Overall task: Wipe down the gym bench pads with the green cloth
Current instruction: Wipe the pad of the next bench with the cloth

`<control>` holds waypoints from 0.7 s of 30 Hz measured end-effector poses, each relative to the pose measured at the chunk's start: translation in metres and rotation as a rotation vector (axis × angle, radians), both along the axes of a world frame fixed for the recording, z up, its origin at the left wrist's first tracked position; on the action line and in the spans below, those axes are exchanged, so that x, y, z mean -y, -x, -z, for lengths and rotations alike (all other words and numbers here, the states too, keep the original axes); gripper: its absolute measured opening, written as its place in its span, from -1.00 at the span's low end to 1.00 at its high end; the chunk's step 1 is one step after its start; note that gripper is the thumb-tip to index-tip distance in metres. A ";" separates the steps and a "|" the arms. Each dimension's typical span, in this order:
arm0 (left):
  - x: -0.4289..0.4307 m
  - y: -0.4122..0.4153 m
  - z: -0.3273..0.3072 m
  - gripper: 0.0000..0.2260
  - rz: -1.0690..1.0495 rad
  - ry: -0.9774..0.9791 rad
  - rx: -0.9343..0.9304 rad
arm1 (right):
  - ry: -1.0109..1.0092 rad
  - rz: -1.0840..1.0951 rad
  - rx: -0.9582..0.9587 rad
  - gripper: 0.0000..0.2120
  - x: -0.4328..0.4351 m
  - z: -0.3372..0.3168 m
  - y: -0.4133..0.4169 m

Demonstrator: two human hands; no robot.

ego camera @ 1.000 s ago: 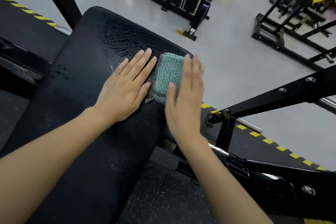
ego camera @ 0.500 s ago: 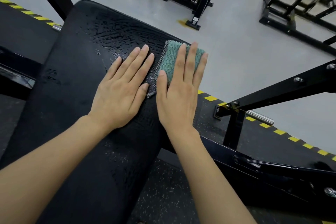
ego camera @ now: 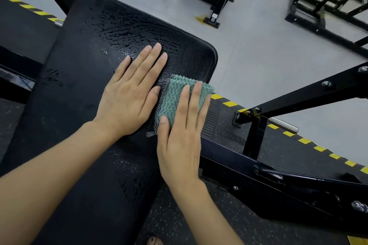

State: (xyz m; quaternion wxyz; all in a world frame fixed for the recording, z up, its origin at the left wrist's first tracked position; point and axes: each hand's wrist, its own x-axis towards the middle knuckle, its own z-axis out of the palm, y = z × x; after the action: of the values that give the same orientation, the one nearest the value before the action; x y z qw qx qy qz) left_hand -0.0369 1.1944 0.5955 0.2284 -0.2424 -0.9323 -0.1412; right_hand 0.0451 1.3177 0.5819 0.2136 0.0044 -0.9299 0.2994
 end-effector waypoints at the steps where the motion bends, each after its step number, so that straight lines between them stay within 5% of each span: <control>1: 0.000 0.000 0.000 -0.50 0.001 0.000 0.000 | 0.036 -0.004 -0.007 -0.40 -0.001 -0.002 0.005; 10: 0.001 -0.001 0.000 -0.50 0.000 -0.004 -0.010 | 0.287 -0.036 -0.125 -0.41 -0.020 -0.016 0.049; 21: 0.003 -0.005 0.000 -0.46 0.066 0.087 -0.015 | 0.354 -0.051 -0.061 -0.47 0.003 0.012 -0.016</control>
State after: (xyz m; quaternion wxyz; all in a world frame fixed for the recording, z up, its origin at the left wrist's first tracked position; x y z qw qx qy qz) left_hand -0.0316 1.1915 0.5951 0.2199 -0.2837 -0.9273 -0.1062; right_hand 0.0607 1.3149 0.5698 0.2316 -0.0006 -0.8554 0.4633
